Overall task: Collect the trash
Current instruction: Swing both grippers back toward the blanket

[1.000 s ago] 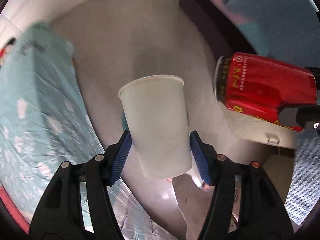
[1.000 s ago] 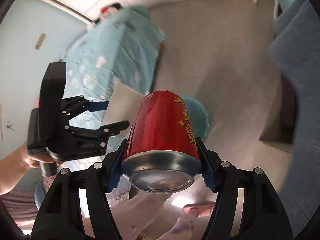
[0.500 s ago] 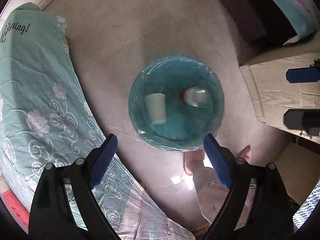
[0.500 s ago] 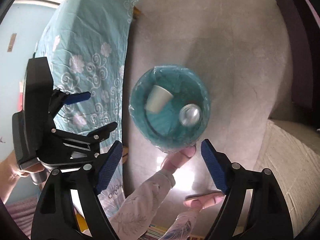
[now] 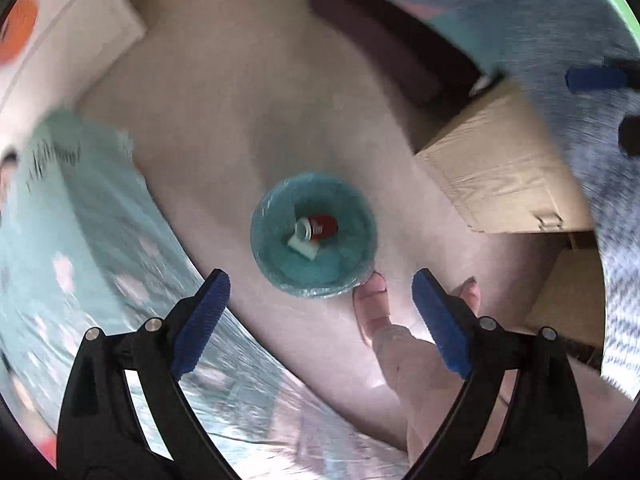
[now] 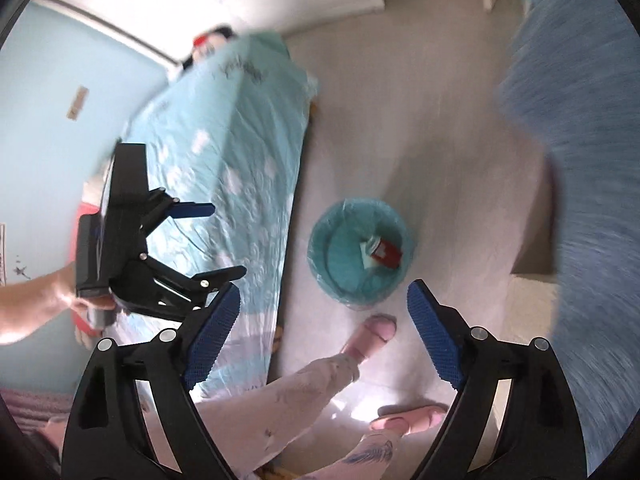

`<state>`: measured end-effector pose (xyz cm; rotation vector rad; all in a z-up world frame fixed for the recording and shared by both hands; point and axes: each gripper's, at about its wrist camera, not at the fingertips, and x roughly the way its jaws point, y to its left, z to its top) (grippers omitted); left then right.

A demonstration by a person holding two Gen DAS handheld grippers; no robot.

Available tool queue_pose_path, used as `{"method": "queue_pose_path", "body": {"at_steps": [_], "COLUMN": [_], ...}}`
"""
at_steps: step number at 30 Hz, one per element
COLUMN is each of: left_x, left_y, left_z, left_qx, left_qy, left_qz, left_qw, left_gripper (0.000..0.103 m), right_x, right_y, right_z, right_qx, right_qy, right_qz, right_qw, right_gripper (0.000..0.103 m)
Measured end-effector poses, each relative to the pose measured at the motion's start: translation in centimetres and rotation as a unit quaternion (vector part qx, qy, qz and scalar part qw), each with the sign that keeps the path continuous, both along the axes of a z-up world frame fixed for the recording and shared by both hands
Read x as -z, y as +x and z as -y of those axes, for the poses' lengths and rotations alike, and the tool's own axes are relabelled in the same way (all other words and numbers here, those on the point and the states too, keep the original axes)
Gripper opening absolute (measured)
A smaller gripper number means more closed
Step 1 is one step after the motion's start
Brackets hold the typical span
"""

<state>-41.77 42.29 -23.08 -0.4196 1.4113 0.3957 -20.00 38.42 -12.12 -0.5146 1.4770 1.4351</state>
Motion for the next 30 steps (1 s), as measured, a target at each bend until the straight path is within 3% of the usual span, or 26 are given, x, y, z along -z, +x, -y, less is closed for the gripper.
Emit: {"method": "queue_pose_path", "body": {"at_steps": [4,6,8,13,18,21,24,30], "left_x": [-6.3,-9.4,-12.5,-17.9,-21.2,-22.4,-23.1,-22.5], "left_y": [4.1,6.9,10.5,19.8,28.0,32.9,36.8,43.1], "left_z": [2.0,3.4,5.6,12.7,20.5,25.6,28.9,33.1], "left_qx": [0.070,0.114,0.169,0.290,0.381,0.441,0.477,0.509], "left_qy": [0.017,0.025,0.033,0.043,0.035,0.044,0.050,0.037], "left_qz": [0.040,0.067,0.095,0.151,0.188,0.201,0.212,0.205], "left_qw": [0.9966,0.9909,0.9805,0.9442,0.9045,0.8735,0.8517,0.8351], "left_gripper": [0.090,0.091,0.092,0.092,0.093,0.093,0.093,0.092], "right_x": [-7.4,-10.8,-13.3,-17.3,-18.8,-19.0,-18.4,-16.3], "right_y": [4.2,6.4,8.3,13.2,17.9,20.4,22.8,26.7], "right_z": [6.5,10.9,15.7,28.1,38.7,43.3,46.3,48.8], "right_qx": [0.075,0.123,0.166,0.261,0.327,0.343,0.354,0.357], "right_qy": [0.036,0.051,0.055,0.055,0.058,0.048,0.039,0.029], "right_qz": [0.032,0.062,0.090,0.155,0.183,0.204,0.212,0.207], "right_qw": [0.996,0.989,0.980,0.951,0.925,0.916,0.910,0.911], "right_gripper": [0.088,0.089,0.090,0.090,0.090,0.090,0.090,0.089]}}
